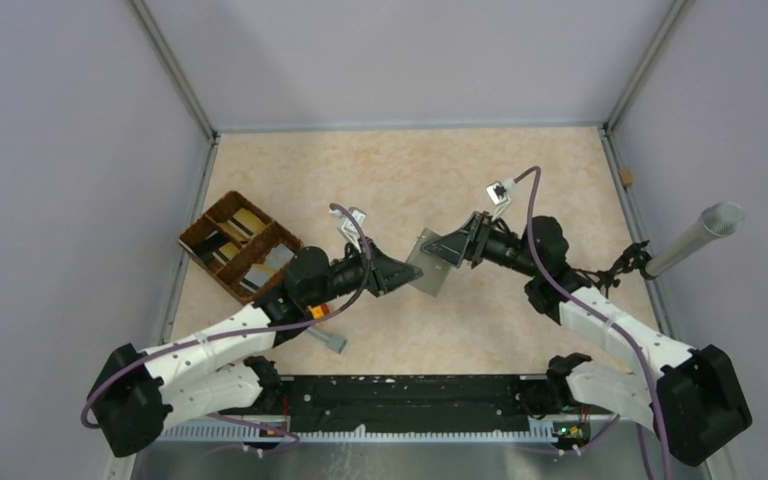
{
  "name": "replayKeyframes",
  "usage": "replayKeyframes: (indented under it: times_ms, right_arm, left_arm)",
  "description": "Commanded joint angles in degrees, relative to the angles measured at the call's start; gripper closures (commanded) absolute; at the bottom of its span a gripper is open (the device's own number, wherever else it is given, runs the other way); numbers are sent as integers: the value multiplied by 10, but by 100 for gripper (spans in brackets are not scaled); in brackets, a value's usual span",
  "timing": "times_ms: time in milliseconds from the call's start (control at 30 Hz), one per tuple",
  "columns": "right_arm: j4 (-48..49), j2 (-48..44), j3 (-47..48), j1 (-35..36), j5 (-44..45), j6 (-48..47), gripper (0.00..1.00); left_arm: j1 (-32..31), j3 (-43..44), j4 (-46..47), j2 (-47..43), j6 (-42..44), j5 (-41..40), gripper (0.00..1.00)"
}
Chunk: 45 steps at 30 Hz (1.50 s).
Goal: Put the credit cards into the card holder
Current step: Pick up the card holder from the center of the board.
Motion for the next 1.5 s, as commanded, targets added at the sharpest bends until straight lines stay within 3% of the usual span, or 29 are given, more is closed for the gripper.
replayKeyframes:
  times_ms: [0, 133, 167, 233, 333, 467, 600, 700, 900, 1000, 1100, 1133, 1200, 1333, 1467]
  right_arm:
    - [80, 13, 16, -4, -34, 29, 27]
    - [109, 18, 14, -3, -56, 42, 70]
    - [110, 18, 15, -3, -57, 41, 85]
    - [105, 18, 17, -3, -61, 38, 99]
    - [85, 20, 25, -1, -65, 23, 100]
    - [11, 31, 51, 4, -58, -18, 100]
    - [-29, 48, 71, 11, -43, -31, 100]
    - [-83, 68, 105, 28, -17, -60, 100]
    - [-118, 93, 133, 50, 28, -75, 100]
    - [-136, 91, 138, 50, 55, -79, 90]
    - [-178, 86, 153, 49, 80, -95, 58]
    - [-193, 79, 158, 48, 95, -102, 45]
    - [-210, 61, 162, 40, 106, -117, 29]
    - [-212, 8, 146, 8, 81, -145, 16]
    - [-141, -52, 97, -19, -25, -153, 12]
  left_arm:
    - [3, -4, 100, 4, -33, 40, 100]
    - [5, -4, 99, 10, -42, 41, 93]
    - [6, -2, 92, 11, -42, 40, 85]
    - [10, 6, 71, 13, -38, 38, 67]
    - [13, 28, 15, 19, -17, 33, 47]
    - [13, 60, -26, 41, 11, 59, 41]
    - [13, 85, -16, 81, 17, 137, 40]
    - [13, 92, 11, 108, 4, 181, 44]
    - [13, 82, 38, 115, 1, 191, 74]
    - [15, 76, 22, 106, 12, 184, 88]
    - [25, 68, 8, 94, 13, 181, 99]
    - [33, 65, 4, 90, 14, 183, 100]
    - [50, 62, -4, 79, 23, 197, 100]
    - [91, 70, -13, 52, 41, 273, 100]
    - [124, 98, -24, 32, 40, 383, 100]
